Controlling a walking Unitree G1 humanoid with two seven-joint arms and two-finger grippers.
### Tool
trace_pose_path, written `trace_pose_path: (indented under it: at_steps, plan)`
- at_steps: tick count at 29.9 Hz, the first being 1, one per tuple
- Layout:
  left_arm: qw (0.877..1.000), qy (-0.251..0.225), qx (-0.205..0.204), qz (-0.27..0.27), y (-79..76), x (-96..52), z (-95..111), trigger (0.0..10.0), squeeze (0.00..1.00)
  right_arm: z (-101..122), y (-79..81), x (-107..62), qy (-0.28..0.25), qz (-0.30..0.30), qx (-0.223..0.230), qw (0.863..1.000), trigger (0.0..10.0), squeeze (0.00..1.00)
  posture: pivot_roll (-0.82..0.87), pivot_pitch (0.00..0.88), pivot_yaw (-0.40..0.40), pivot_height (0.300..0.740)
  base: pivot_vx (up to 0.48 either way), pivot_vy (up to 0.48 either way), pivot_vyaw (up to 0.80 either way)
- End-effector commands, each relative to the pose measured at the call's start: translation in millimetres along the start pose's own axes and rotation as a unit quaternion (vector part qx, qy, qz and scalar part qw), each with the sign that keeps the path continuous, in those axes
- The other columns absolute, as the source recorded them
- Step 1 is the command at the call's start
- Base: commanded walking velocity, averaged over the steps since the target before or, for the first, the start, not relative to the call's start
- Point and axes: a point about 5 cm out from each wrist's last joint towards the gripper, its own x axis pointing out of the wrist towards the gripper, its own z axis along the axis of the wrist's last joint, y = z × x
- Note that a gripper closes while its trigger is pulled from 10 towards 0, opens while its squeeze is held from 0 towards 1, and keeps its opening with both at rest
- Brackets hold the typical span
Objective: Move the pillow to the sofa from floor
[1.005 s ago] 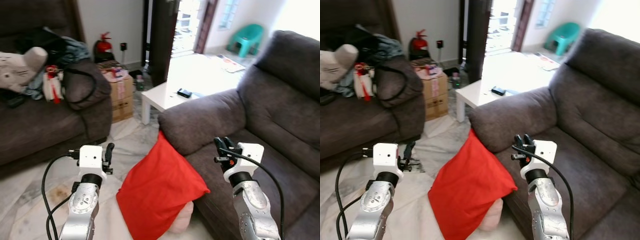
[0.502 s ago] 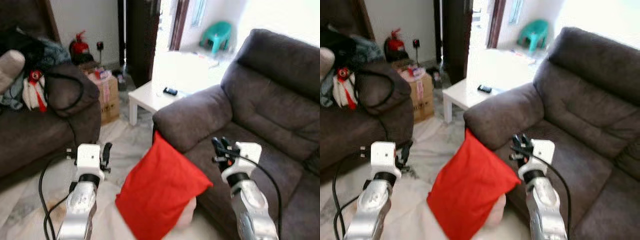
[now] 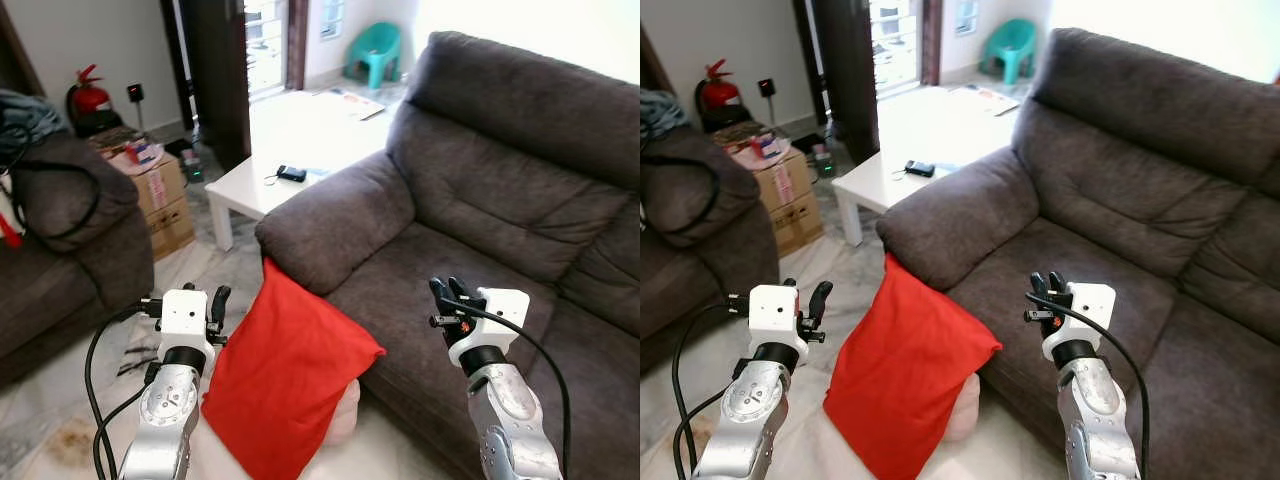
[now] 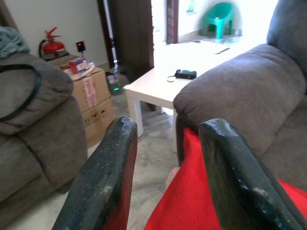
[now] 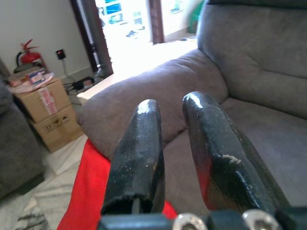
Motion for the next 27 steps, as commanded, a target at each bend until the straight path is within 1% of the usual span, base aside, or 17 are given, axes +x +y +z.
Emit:
trace_pose_path:
  at_steps: [1,4,8,27]
  plan:
    - [1.0,0.0,-0.002,0.003,-0.5,1.8,1.5,10.0,0.0,3.3,0.2,-0.8,-0.007,0.009,-0.013,1.0,10.0,0.0,0.04,0.0,-0.089,0.74,0.274,0.0,0.8]
    - [1.0,0.0,-0.001,0.003,-0.3,1.9,1.5,10.0,0.0,3.4,0.9,-1.0,-0.008,0.01,-0.012,1.0,10.0,0.0,0.04,0.0,-0.089,0.74,0.284,0.0,0.8]
    - [1.0,0.001,-0.001,0.004,0.1,2.0,1.4,10.0,0.0,2.0,-0.3,-1.4,-0.005,0.004,0.001,1.0,10.0,0.0,0.04,0.0,-0.089,0.74,0.296,0.0,0.0]
    - [1.0,-0.001,-0.004,0.002,-1.0,1.9,1.4,10.0,0.0,1.1,0.1,-2.2,-0.001,0.01,-0.006,1.0,10.0,0.0,0.04,0.0,-0.091,0.74,0.341,0.0,0.0]
